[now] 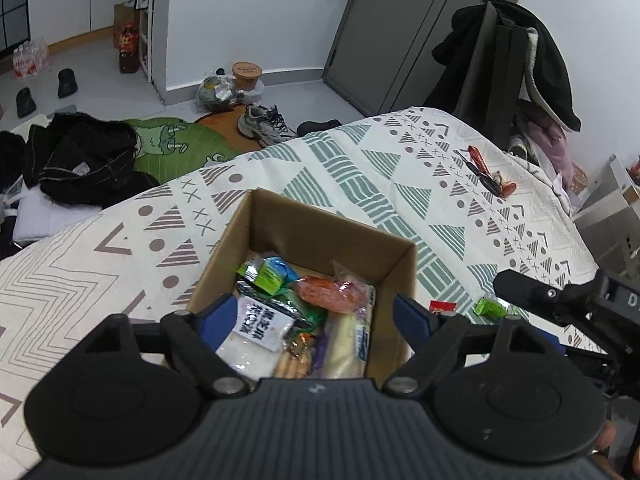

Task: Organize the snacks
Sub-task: 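Open both grippers to drop the rice-cake pack and orange candy into the box, then move left gripper to the red bar while right gripper moves to the green pack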

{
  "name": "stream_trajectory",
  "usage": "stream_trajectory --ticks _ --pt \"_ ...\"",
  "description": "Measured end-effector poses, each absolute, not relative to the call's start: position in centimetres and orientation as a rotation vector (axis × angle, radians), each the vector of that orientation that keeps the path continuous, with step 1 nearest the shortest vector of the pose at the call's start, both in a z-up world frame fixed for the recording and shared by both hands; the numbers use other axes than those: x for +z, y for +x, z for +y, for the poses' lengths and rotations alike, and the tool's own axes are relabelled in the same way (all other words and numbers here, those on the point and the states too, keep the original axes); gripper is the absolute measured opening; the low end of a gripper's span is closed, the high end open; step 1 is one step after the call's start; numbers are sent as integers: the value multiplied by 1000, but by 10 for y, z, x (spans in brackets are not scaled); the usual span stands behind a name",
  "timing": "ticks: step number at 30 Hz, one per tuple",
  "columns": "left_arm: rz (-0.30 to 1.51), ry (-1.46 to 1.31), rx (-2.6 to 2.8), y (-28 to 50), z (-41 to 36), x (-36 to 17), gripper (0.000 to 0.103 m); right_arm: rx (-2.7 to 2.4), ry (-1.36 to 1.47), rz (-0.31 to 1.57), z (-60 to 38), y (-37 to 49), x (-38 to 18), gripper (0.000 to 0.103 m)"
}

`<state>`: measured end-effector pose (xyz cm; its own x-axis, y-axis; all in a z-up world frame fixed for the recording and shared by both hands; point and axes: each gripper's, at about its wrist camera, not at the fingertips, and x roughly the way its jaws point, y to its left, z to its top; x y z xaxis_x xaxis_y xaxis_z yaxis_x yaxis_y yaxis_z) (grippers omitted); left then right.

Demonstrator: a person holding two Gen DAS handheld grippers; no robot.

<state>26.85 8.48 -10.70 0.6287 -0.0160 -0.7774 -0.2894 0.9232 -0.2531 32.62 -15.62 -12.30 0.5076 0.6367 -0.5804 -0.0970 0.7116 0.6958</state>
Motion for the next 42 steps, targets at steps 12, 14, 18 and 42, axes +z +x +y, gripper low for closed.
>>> stream_trajectory --ticks 12,14,18,42 --pt "881 -350 159 262 42 -95 91 472 626 907 -202 315 -110 81" --pt "876 -343 154 262 33 -92 91 471 631 900 -211 315 -108 82" --pt "870 -336 147 263 17 -88 91 451 630 890 -231 315 -107 87" --pt "872 -303 89 291 -61 -79 88 374 763 917 -311 328 -125 91"
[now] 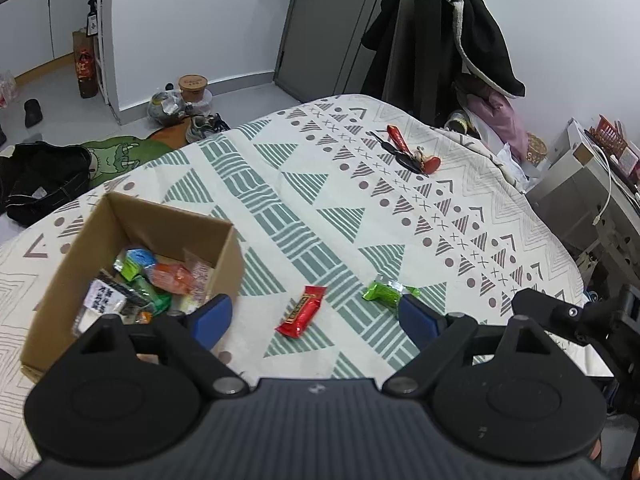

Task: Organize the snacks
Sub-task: 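Move left gripper to the red bar while right gripper moves to the green pack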

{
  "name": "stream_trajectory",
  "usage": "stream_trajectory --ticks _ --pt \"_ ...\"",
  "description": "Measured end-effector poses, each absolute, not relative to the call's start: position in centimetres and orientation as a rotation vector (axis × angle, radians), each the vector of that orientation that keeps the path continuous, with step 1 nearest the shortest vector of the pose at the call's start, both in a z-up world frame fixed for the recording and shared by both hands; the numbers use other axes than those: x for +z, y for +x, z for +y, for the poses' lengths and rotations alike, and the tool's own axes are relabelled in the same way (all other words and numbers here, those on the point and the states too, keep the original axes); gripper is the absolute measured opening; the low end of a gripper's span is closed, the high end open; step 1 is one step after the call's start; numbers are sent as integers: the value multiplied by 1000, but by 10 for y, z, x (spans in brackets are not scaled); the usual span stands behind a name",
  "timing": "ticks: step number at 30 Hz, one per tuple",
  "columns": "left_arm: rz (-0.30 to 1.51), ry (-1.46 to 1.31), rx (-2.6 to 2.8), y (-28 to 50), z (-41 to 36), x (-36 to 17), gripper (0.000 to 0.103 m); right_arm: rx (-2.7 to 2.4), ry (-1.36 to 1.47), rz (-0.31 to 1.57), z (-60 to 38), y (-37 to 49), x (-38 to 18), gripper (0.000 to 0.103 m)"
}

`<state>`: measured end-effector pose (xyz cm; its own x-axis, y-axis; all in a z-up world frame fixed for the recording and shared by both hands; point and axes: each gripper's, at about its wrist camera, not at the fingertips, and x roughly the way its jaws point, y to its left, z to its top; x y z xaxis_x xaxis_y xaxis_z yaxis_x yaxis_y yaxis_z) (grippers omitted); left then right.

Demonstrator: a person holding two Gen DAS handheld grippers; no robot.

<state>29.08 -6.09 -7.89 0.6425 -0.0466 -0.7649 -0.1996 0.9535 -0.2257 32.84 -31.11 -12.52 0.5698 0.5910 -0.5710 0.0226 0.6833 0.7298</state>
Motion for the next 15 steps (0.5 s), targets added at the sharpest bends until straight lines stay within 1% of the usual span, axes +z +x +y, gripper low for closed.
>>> stream_trajectory --ticks 3,6,8,11,15 --pt "869 -300 77 295 -66 -83 88 356 765 926 -313 333 -131 90" --pt "878 -291 67 302 -71 -89 84 343 766 938 -313 337 -136 90" --pt "891 -294 55 307 -73 -95 77 337 762 942 -313 340 -140 90" --pt "912 -299 40 314 -77 -106 70 319 752 954 -311 346 -146 90" --pt "936 -306 29 324 -79 -121 65 313 742 965 -308 353 -153 87"
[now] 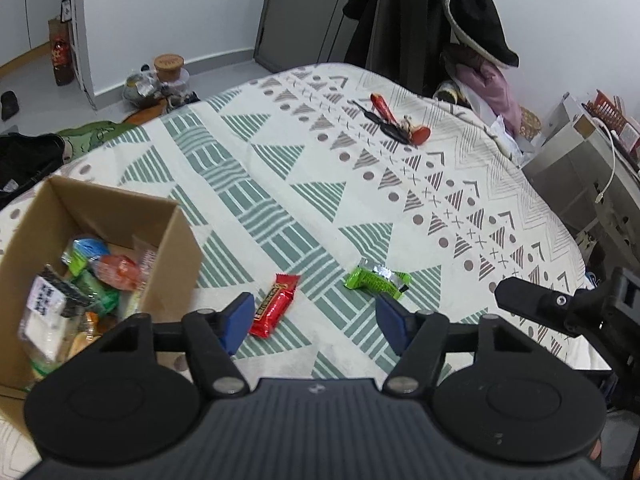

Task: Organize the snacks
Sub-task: 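Move left gripper to the red bar while right gripper moves to the green pack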

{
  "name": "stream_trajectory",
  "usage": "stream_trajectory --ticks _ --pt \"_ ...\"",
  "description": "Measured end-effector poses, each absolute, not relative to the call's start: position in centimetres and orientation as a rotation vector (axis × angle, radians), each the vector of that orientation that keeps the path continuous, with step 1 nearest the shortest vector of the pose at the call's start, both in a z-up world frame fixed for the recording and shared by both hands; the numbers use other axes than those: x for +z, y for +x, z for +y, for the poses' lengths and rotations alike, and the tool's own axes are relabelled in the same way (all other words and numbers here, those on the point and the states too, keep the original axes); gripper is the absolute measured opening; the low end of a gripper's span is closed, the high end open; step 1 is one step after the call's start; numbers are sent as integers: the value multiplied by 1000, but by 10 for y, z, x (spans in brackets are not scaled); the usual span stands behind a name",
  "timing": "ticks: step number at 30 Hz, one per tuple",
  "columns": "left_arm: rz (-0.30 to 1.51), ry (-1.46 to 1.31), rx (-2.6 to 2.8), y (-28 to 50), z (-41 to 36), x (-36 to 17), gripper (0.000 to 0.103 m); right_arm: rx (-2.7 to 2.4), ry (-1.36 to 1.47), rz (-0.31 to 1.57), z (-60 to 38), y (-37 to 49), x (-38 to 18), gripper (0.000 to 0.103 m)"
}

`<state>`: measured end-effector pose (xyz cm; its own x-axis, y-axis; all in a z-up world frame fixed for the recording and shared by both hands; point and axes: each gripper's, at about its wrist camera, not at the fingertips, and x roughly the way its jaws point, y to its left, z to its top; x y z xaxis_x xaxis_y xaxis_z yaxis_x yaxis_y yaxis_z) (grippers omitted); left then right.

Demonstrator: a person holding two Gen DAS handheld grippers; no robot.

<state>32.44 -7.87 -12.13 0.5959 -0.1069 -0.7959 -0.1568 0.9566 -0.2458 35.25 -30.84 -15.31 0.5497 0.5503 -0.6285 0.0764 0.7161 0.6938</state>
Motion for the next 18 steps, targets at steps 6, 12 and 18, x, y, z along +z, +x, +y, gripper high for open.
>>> stream_trajectory --ticks 6,12,18 --pt "982 -315 23 342 -76 -149 52 304 727 986 -302 367 -169 82" --pt "1008 -304 33 357 -72 -173 49 292 687 1031 -289 384 -189 73" --pt "1035 -303 41 370 -68 -198 48 268 631 1032 -280 396 -198 73"
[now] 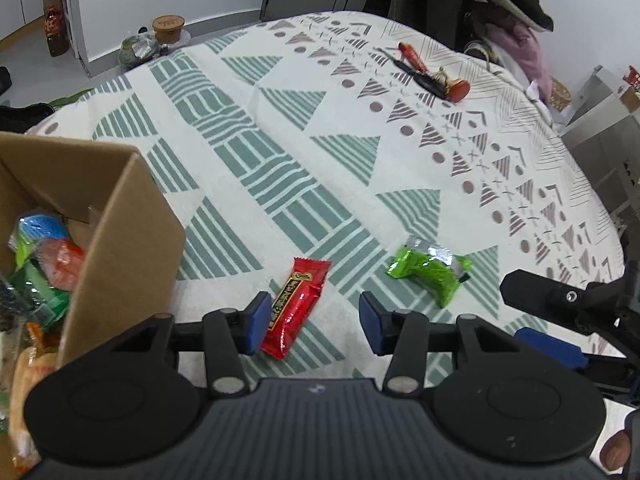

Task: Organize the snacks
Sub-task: 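Move left gripper to the red bar while right gripper moves to the green pack, then grasp the red bar with left gripper while right gripper grasps the green pack, then carry the red bar and green pack over the cardboard box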

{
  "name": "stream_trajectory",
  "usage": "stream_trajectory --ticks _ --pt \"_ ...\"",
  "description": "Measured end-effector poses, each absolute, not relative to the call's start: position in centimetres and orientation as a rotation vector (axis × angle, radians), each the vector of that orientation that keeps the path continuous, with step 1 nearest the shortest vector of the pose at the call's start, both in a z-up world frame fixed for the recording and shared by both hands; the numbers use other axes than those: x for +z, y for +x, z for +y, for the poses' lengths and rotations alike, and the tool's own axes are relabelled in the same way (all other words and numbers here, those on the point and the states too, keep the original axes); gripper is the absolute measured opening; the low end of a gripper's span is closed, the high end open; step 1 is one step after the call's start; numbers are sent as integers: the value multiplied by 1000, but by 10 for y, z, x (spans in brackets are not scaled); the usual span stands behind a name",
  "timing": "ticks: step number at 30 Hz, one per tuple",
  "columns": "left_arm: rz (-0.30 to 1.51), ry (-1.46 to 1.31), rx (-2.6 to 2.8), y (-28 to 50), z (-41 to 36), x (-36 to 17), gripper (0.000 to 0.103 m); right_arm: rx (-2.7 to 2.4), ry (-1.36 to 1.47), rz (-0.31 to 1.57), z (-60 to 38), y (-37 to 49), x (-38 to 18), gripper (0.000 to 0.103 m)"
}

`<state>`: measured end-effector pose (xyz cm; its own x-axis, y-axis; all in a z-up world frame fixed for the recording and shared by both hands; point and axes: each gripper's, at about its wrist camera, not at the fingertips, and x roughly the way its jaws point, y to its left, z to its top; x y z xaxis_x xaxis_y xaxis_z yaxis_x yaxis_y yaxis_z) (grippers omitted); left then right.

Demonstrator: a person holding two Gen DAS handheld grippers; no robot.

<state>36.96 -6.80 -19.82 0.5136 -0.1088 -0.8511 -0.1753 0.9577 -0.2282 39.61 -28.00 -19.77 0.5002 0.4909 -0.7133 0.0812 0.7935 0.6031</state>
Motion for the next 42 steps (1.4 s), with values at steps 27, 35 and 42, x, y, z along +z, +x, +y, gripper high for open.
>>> stream_trajectory --ticks 27,35,42 --pt "1064 -357 34 394 -52 -226 22 185 463 1031 -239 438 -235 41" --pt "1043 -343 40 388 -51 -214 21 213 478 1025 -241 427 -220 30" --pt "1005 -331 62 374 -51 -192 21 266 497 977 -243 415 -199 29"
